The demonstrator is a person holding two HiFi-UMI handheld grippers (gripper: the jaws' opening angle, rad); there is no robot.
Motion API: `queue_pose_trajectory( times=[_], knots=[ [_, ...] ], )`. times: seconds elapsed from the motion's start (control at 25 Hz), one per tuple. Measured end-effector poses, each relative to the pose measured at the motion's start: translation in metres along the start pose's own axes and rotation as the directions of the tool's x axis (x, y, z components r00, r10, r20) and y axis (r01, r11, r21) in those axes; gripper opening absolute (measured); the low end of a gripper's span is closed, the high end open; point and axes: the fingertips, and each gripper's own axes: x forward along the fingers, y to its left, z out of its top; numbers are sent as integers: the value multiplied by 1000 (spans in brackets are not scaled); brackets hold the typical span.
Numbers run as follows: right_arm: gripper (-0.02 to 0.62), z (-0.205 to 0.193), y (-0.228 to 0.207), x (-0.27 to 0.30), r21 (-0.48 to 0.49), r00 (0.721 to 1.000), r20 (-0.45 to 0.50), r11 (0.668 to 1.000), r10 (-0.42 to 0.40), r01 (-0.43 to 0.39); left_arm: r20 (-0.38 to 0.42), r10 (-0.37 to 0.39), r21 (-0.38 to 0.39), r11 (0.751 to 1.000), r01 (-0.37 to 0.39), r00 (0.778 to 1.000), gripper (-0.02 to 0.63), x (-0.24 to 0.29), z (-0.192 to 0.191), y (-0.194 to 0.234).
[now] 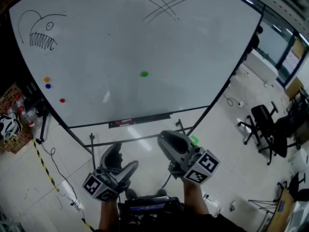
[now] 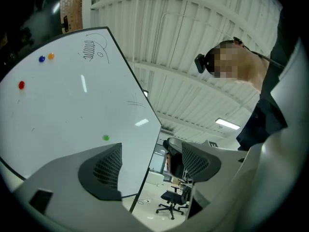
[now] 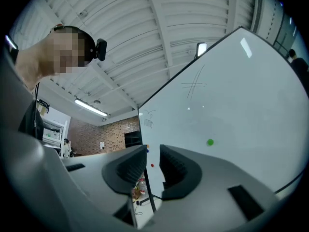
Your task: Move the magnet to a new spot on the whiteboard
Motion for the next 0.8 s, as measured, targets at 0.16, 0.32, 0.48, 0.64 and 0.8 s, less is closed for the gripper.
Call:
queue_pose_trajectory(
  times=[0.16,0.32,0.48,0.64,0.8],
  knots=[
    [109,15,-15,-30,46,998,53,999,18,-21,-11,-24,2,1000,24,1000,383,23,-10,-27],
    [104,22,-21,-51,74,996,81,996,42,-48,-29,-13,15,1000,14,1000,383,35,-18,-42],
    [95,23,-27,-67,92,995,85,994,55,-63,-45,7,16,1000,-6,999,383,42,-27,-52],
    [87,28,-33,-71,91,994,82,993,68,-75,-54,15,28,1000,-13,998,383,52,-28,-56],
    [73,27,-34,-69,82,992,86,992,90,-97,-53,16,48,999,-13,998,383,56,-28,-55]
  ],
)
